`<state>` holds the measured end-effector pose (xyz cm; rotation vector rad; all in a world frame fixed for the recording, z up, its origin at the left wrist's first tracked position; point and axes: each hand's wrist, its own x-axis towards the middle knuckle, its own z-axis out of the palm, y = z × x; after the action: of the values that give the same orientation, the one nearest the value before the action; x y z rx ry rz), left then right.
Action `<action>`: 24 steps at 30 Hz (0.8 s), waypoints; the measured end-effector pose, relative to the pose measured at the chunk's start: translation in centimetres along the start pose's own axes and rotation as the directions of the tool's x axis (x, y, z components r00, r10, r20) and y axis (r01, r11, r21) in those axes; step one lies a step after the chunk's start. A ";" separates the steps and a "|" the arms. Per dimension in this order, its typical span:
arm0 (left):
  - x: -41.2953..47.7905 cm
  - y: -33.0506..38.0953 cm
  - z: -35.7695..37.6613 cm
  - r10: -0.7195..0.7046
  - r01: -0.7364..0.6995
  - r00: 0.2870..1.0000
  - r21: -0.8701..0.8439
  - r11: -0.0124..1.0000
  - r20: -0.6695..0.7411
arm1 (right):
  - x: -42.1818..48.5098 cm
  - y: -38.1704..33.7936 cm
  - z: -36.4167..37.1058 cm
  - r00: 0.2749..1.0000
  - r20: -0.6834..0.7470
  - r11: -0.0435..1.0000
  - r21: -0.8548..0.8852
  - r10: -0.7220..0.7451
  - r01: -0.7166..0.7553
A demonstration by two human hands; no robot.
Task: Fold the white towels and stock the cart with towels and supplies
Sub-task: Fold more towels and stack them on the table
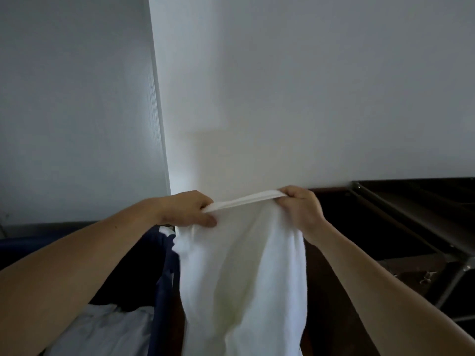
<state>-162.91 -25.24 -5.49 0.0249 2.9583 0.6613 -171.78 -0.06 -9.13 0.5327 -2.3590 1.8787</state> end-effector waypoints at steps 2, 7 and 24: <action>-0.5 -0.6 -0.3 0.004 -0.009 0.999 -0.096 0.995 -0.048 | 0.5 -0.1 -0.7 0.993 -0.100 0.996 0.075 0.059 -0.052; -0.7 0.5 -0.7 0.004 -0.055 0.991 -0.389 0.919 -0.132 | 0.7 1.6 0.6 0.990 0.043 0.894 -0.436 0.131 -0.099; 2.2 1.5 2.2 0.038 -0.075 0.997 -0.865 0.495 -0.065 | -0.4 -0.8 4.0 0.971 0.203 0.985 -0.096 -0.124 0.146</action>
<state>-164.85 -22.89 -7.03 0.0229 2.2675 2.0970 -170.56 -3.92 -9.49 0.8803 -2.4558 1.6973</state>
